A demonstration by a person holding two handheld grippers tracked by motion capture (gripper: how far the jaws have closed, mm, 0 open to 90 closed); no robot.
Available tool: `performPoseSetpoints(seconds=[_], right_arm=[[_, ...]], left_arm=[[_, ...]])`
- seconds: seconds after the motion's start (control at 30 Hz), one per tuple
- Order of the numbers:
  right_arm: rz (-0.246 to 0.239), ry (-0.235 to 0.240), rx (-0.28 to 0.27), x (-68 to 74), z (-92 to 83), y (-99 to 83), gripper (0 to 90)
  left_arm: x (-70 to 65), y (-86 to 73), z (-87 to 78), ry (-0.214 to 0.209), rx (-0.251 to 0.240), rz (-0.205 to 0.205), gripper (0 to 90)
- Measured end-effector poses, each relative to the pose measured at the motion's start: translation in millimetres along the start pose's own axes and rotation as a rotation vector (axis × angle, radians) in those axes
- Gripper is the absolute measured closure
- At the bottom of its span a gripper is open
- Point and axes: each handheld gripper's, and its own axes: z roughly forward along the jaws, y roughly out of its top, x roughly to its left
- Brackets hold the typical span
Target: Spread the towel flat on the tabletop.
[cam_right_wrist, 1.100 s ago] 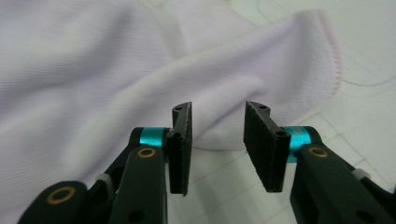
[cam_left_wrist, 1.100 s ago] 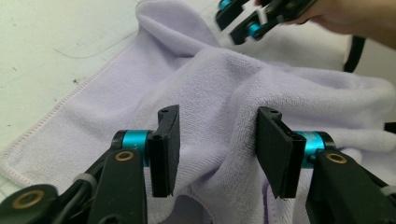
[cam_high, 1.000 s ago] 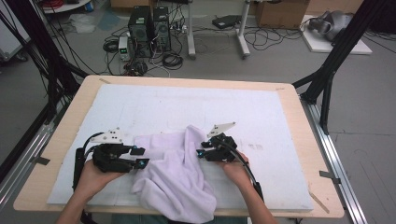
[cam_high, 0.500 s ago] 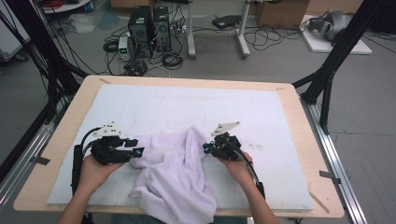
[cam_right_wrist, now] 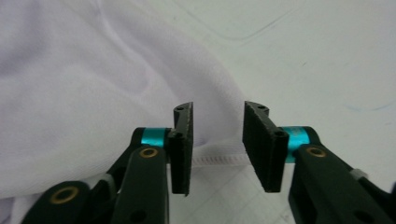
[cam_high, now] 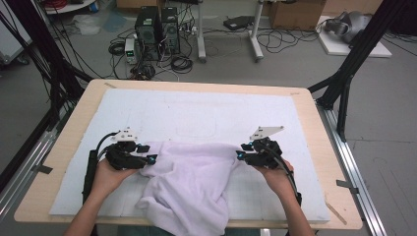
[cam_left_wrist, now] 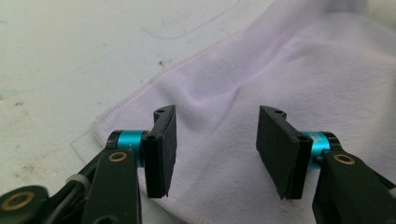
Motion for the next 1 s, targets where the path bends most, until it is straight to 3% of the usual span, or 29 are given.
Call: performPoseSetpoints(seconds=[0.03,0.17,0.3,0.4,0.43,0.47,0.53,0.57,0.63,0.73,0.8,1.0], right_arm=[[0.006,0.017,0.013,0.2,6.3,-2.6,60.7],[0.011,0.008,0.069,-1.1,25.0,-10.0,57.3],[0.014,0.002,0.097,-3.5,32.6,-13.5,57.0],[0.022,0.016,0.081,-4.6,33.6,-17.2,61.5],[0.027,0.039,0.076,-5.1,33.7,-18.1,69.6],[0.027,0.039,0.076,-5.1,33.7,-18.1,69.6],[0.016,0.080,0.075,-4.9,34.5,-17.9,81.2],[0.016,0.080,0.075,-4.9,34.5,-17.9,81.2],[0.015,0.100,0.076,-5.3,34.4,-18.1,84.0],[-0.019,0.078,0.083,-1.5,33.6,-16.1,85.6],[-0.021,0.089,0.049,-1.7,28.0,-14.0,85.9],[-0.033,0.074,0.007,-8.9,11.1,-3.2,85.8]], left_arm=[[0.0,0.0,0.0,0.000,0.000,0.000,50.0],[7.8,-3.5,13.9,0.062,0.081,-0.003,50.8],[12.3,-6.9,22.8,0.034,0.123,-0.013,50.8],[9.9,-6.6,23.4,0.064,0.121,0.016,54.0],[8.7,-6.7,23.8,0.086,0.119,0.032,61.7],[8.8,-6.4,23.8,0.091,0.122,0.035,61.7],[9.2,-6.0,24.2,0.099,0.119,0.038,72.2],[9.4,-6.0,24.8,0.097,0.113,0.039,72.2],[9.2,-5.4,26.0,0.089,0.110,0.044,80.6],[9.6,-5.0,25.9,0.067,0.111,0.048,85.2],[12.4,-4.6,24.6,0.047,0.114,0.041,86.2],[11.3,4.7,18.9,0.075,0.068,0.057,86.6]])
